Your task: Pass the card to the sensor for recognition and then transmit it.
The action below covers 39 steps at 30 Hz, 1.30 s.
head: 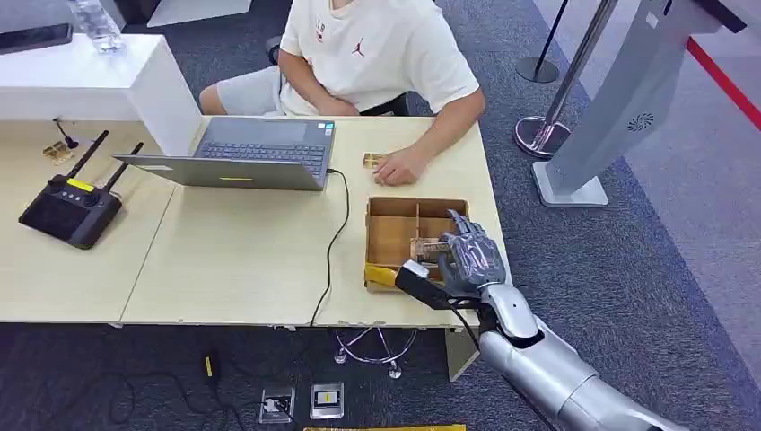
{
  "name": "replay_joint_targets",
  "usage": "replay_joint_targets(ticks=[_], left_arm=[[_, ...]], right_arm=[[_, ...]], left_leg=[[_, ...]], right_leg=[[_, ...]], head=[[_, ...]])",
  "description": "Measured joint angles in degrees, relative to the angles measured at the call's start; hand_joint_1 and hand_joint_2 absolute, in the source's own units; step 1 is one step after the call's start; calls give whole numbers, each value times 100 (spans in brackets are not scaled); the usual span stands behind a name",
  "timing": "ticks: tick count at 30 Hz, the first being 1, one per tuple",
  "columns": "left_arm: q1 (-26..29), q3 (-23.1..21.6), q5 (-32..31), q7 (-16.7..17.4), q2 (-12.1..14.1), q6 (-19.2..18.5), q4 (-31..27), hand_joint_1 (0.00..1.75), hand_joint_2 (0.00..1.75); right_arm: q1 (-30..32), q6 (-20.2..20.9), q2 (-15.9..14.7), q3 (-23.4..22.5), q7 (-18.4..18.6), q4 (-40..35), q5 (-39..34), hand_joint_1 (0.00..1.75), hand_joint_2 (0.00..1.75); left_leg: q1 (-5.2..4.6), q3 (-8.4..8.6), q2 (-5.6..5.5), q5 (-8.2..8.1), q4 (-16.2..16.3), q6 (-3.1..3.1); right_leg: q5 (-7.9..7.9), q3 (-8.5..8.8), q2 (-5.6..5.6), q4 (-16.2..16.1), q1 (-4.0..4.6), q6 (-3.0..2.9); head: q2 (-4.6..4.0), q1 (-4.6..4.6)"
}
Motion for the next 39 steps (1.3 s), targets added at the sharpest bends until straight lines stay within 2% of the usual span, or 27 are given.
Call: replay_joint_targets(ticks=[22, 32, 39], left_arm=[[-9, 0, -81, 9, 4, 0, 0, 0, 0], [-9, 0, -127, 9, 2, 0, 0, 0, 0], [-8, -2, -144, 9, -2, 0, 0, 0, 0]], right_arm=[[-9, 103, -4, 0, 112, 0, -103, 175, 175], [-31, -221, -28, -6, 267, -39, 133, 175, 175], [-217, -396, -122, -159, 433, -435, 339, 175, 175]], left_leg=[[0, 4, 1, 0, 0, 0], [0, 2, 1, 0, 0, 0], [0, 3, 1, 1, 0, 0]], right_leg=[[0, 2, 1, 0, 0, 0], [0, 2, 1, 0, 0, 0], [0, 1, 1, 0, 0, 0]], head=[[0, 0], [0, 0], [0, 0]])
